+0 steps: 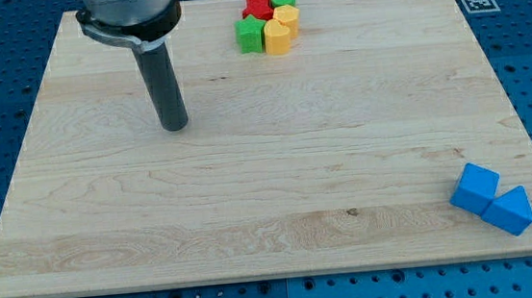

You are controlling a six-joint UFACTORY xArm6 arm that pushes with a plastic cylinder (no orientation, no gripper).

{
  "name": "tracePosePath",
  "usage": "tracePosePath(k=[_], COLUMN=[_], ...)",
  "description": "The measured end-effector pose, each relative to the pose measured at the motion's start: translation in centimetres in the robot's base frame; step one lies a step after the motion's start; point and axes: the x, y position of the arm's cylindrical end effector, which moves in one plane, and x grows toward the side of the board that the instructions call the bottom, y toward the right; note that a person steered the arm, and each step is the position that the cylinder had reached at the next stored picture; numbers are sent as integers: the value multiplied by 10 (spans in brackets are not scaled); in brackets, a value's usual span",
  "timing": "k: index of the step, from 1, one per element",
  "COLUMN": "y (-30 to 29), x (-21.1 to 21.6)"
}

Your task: Push blue triangle closer to the green star

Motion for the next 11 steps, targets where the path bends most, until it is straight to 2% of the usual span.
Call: tracePosePath(k=[2, 3, 6, 8, 11], y=[2, 44, 261, 365, 380], x=[3, -10, -6, 72, 82])
